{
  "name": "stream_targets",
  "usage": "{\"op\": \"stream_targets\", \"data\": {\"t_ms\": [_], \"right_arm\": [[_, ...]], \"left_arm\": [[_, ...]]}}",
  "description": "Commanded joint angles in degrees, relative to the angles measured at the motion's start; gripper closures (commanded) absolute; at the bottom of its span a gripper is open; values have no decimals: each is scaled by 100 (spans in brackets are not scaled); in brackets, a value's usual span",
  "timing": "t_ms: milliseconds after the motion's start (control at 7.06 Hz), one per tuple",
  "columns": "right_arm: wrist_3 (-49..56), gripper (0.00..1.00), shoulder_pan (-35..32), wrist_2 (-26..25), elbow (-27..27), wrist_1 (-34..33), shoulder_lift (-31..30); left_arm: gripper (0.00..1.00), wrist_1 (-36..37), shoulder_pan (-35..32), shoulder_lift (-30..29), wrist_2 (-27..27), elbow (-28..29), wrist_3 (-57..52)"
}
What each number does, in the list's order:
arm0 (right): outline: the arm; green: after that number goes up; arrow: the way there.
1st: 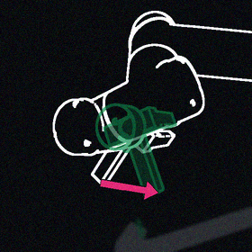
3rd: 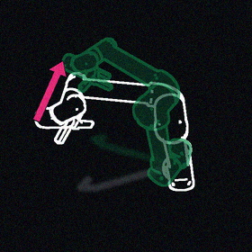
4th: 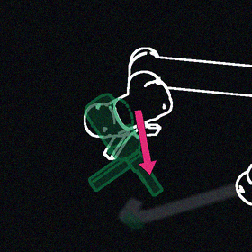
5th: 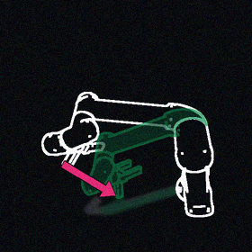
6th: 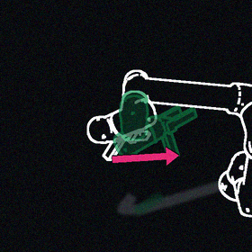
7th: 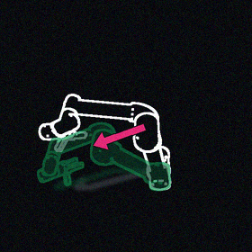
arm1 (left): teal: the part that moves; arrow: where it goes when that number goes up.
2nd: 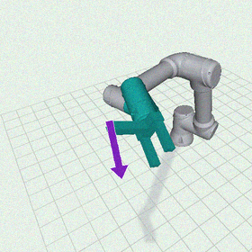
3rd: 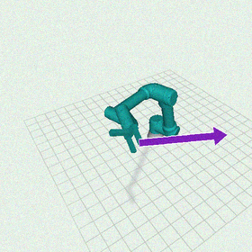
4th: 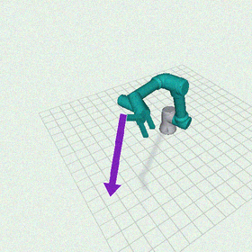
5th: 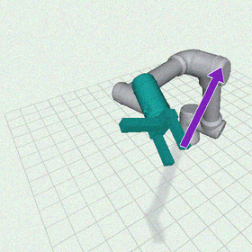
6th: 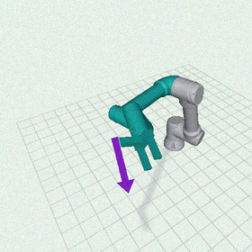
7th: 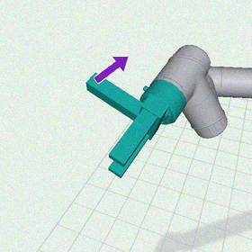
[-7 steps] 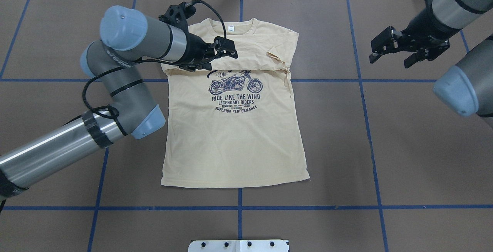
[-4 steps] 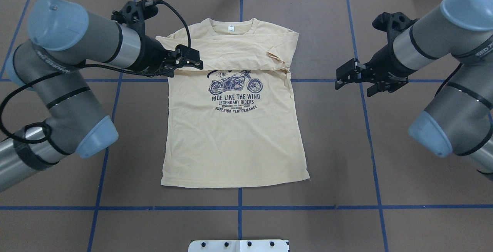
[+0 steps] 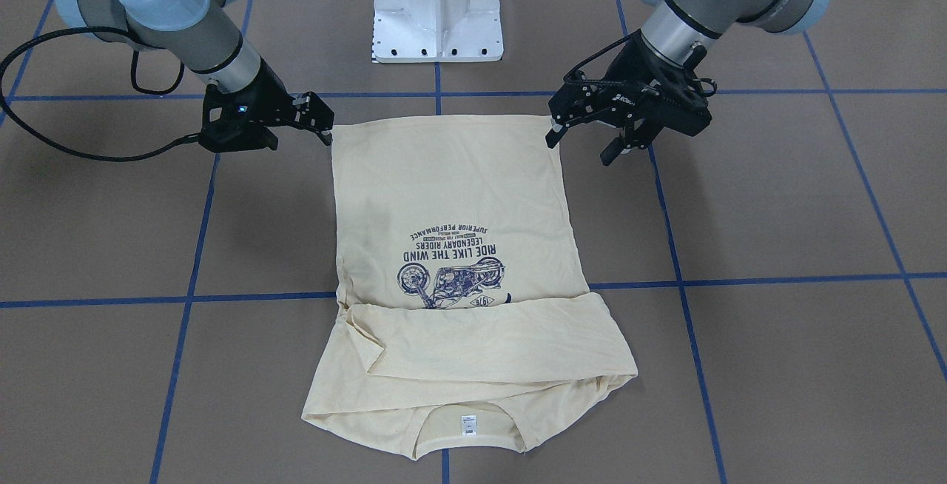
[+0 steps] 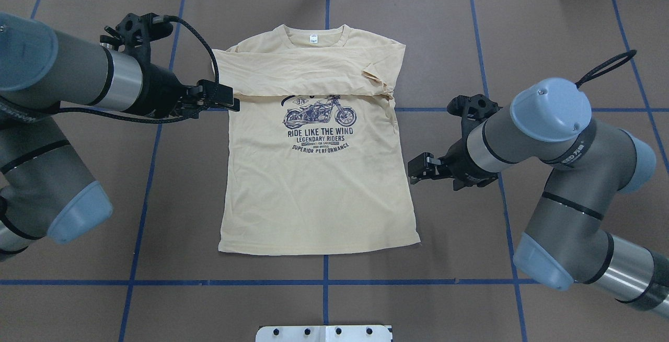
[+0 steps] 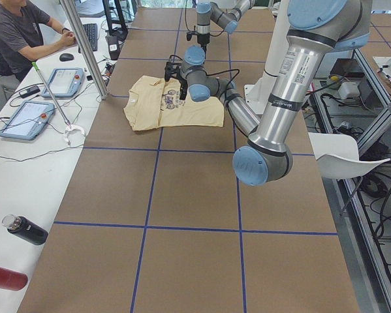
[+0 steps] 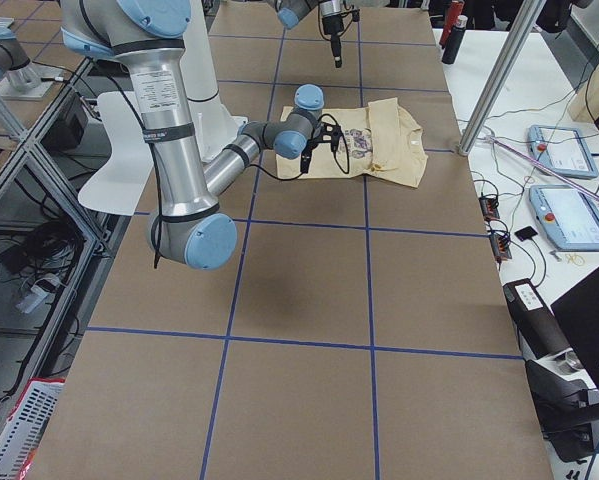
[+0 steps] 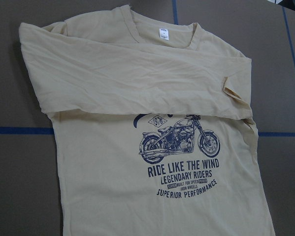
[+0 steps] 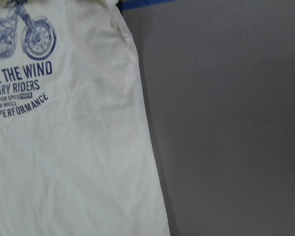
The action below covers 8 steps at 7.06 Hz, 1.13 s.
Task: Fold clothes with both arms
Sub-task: 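Lower the left gripper to the shirt side while the right gripper reaches the hem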
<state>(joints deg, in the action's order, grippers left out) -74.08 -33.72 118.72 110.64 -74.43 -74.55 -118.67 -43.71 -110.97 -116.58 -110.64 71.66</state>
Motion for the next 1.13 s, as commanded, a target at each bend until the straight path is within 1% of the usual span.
{"op": "stream_targets", "data": {"t_ms": [0,142,283,566,849,991], "right_arm": [[-10,1,487,-112,-156,7,27],[-10,1,637,-260,-244,7,45],[-18,1,717,-287,-280,7,98],[-18,3,849,-288,-341,7,116],[-18,5,954,-288,-534,7,221],[-18,7,964,-288,-561,-2,221]], "left_arm": [[1,-7,21,-3,12,-2,-3],[1,-7,21,-21,12,-2,-3],[1,-7,21,-38,12,-2,-3],[1,-7,12,-39,21,-2,-3],[1,-7,-14,-38,21,7,-12],[1,-7,-14,-30,47,-1,-12]]}}
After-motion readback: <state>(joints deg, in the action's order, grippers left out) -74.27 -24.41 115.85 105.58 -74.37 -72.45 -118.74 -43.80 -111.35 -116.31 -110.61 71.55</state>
